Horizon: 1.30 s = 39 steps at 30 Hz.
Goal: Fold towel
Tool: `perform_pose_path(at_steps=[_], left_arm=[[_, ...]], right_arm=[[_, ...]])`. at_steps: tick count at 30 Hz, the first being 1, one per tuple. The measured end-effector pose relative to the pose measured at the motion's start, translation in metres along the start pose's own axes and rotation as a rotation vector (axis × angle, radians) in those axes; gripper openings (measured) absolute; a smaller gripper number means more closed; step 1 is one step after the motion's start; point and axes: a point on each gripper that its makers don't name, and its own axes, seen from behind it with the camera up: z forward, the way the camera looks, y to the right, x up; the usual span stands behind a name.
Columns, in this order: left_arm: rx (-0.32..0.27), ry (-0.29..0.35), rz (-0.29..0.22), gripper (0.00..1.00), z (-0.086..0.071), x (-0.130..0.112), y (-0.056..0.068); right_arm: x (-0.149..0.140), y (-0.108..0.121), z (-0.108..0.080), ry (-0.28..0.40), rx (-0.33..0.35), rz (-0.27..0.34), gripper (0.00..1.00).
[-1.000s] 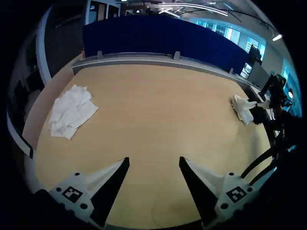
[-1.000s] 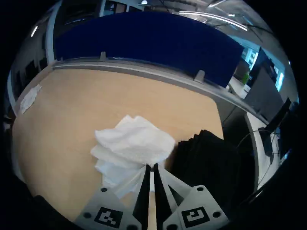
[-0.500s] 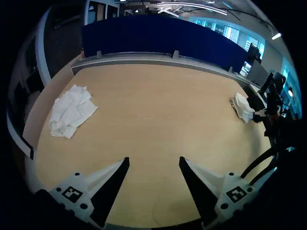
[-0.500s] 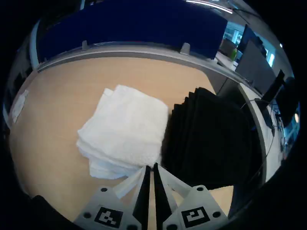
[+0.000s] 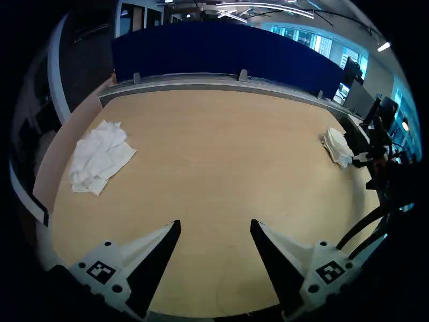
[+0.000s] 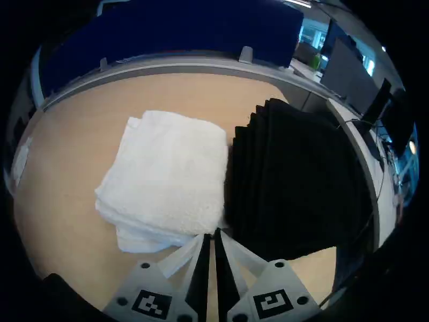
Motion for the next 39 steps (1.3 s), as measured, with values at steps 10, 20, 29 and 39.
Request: perform_pose_path(at_steps=[10, 20, 29, 39], left_arm=[[-0.002, 0.008, -0.003, 0.97, -0.003, 0.002, 0.000], [-0.018, 0.022, 0.003, 0.97, -0.003, 0.007, 0.002], [-0.031, 0.032, 0.006, 0.96, -0.006, 0.006, 0.001], [-0.046, 0.059, 0.001, 0.96, -0.009, 0.010, -0.004]], right_arm=[[0.003, 0.000, -0.014, 0.052, -0.010, 0.006, 0.40], [0.018, -0.014, -0.038, 0.146, 0.003, 0.002, 0.88], [0.025, -0.030, -0.052, 0.181, 0.033, 0.012, 0.95], [0.038, -0.059, -0.082, 0.250, 0.056, 0.019, 1.00]])
